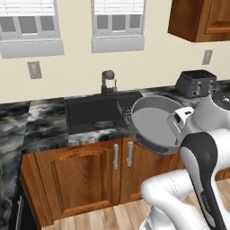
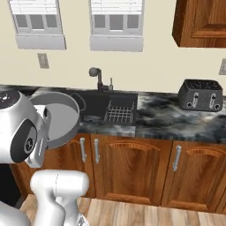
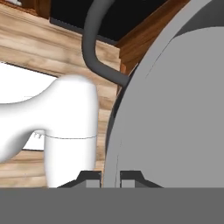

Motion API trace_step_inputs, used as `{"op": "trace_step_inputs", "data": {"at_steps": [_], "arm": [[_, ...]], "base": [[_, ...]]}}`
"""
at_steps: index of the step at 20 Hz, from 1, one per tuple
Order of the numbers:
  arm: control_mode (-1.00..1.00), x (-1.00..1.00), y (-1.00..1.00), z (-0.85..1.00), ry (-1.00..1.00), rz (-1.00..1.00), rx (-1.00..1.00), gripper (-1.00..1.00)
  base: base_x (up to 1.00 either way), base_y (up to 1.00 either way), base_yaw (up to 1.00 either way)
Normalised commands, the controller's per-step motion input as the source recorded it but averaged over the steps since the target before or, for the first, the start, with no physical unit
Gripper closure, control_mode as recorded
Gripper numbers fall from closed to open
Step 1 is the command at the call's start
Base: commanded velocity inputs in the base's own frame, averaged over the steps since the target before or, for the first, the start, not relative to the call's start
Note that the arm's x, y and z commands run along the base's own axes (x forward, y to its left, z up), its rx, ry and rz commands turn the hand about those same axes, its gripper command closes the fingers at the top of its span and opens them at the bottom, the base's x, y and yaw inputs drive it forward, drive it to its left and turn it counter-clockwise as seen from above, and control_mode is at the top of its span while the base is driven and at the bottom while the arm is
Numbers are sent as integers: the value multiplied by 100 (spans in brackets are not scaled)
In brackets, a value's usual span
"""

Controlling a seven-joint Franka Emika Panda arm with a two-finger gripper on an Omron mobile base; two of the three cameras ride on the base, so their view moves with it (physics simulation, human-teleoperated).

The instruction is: Move the pot and pan from the stove into the sink.

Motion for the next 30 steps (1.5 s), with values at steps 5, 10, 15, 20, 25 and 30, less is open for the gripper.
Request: {"op": "trace_step_inputs", "data": {"at_steps": [5,10,15,20,25,30], "arm": [[100,0,0,0,0,0,0,100],[100,0,0,0,0,0,0,100],[100,0,0,0,0,0,0,100],[100,0,0,0,0,0,0,100],[-100,3,1,0,0,0,0,100],[-100,44,23,-7,0,-2,-4,100]], "base": [[66,59,-2],[69,45,-2],[66,4,-10],[31,-26,-5],[0,0,0],[0,0,0]]}}
